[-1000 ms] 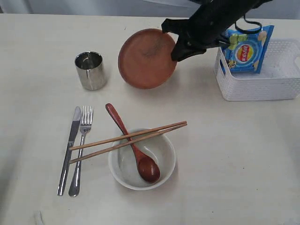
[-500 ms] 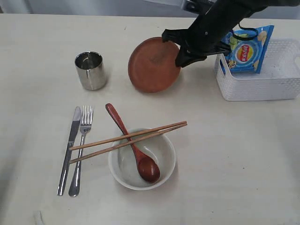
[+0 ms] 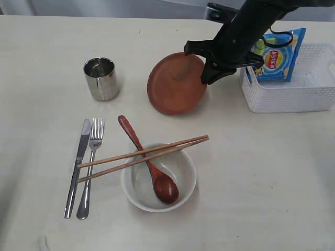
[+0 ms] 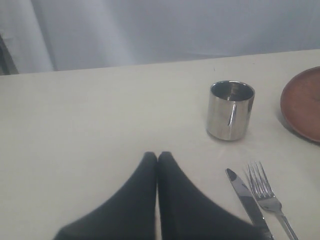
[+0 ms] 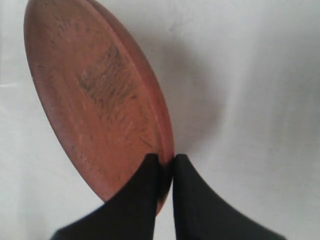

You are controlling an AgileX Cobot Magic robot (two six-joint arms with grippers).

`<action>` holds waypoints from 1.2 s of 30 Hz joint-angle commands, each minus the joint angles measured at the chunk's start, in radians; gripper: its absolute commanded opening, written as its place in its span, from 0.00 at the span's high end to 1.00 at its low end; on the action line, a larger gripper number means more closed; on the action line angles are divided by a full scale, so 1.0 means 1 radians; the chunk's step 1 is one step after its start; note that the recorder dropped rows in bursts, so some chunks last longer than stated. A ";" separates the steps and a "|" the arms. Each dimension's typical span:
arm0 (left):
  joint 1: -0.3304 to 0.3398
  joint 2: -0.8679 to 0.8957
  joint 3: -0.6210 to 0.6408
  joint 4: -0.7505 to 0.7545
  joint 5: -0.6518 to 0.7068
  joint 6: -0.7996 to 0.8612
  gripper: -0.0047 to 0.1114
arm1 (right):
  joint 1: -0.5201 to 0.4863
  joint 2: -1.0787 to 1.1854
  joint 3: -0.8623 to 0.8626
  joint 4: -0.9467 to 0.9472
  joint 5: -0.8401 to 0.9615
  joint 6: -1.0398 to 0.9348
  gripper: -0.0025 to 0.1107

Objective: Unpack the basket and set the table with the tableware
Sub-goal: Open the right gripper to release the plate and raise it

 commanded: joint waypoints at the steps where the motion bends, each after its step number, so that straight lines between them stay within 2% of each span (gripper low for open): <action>1: -0.006 -0.002 0.002 -0.001 -0.009 -0.005 0.96 | -0.001 0.001 -0.005 0.001 0.062 -0.002 0.98; 9: -0.006 -0.002 0.002 -0.001 -0.009 -0.005 0.96 | -0.001 0.001 -0.005 0.006 0.050 -0.002 0.98; 14: -0.006 -0.002 0.002 -0.001 -0.009 -0.005 0.96 | -0.001 0.001 -0.005 0.077 0.041 -0.040 0.98; 16: -0.006 -0.002 0.002 -0.001 -0.009 -0.005 0.96 | -0.001 0.001 -0.005 0.087 0.031 -0.042 0.91; 19: -0.006 -0.002 0.002 -0.001 -0.009 -0.005 0.96 | -0.001 0.001 -0.005 0.083 0.019 -0.042 0.74; 21: -0.006 -0.002 0.002 -0.001 -0.009 -0.005 0.96 | -0.001 0.001 -0.005 0.081 0.013 -0.038 0.66; 28: -0.006 -0.002 0.002 -0.001 -0.009 -0.005 0.96 | -0.003 -0.019 -0.007 0.076 0.021 -0.073 0.65; 33: -0.006 -0.002 0.002 -0.001 -0.009 -0.005 0.96 | -0.006 -0.076 -0.075 -0.120 0.079 -0.030 0.65; 36: -0.006 -0.002 0.002 -0.001 -0.009 -0.005 0.96 | -0.006 -0.109 -0.134 -0.284 0.144 0.049 0.58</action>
